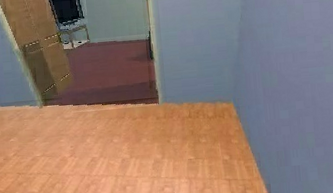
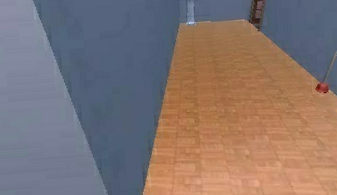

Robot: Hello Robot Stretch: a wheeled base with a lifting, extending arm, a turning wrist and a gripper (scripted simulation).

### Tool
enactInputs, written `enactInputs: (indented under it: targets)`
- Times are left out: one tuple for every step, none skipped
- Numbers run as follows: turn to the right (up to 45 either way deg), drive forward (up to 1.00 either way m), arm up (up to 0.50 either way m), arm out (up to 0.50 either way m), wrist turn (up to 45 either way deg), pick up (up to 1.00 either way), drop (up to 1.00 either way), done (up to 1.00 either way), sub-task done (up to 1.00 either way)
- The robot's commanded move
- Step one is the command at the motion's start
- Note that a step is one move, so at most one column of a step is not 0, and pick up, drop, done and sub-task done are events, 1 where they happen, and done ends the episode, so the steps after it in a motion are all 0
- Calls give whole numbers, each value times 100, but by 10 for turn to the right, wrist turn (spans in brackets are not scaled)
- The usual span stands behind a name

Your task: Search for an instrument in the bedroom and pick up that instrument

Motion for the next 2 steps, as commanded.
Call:
enactInputs:
  targets:
    - [0,5,0,0,0,0,0,0,0]
    - [-120,0,0,0,0,0,0,0,0]
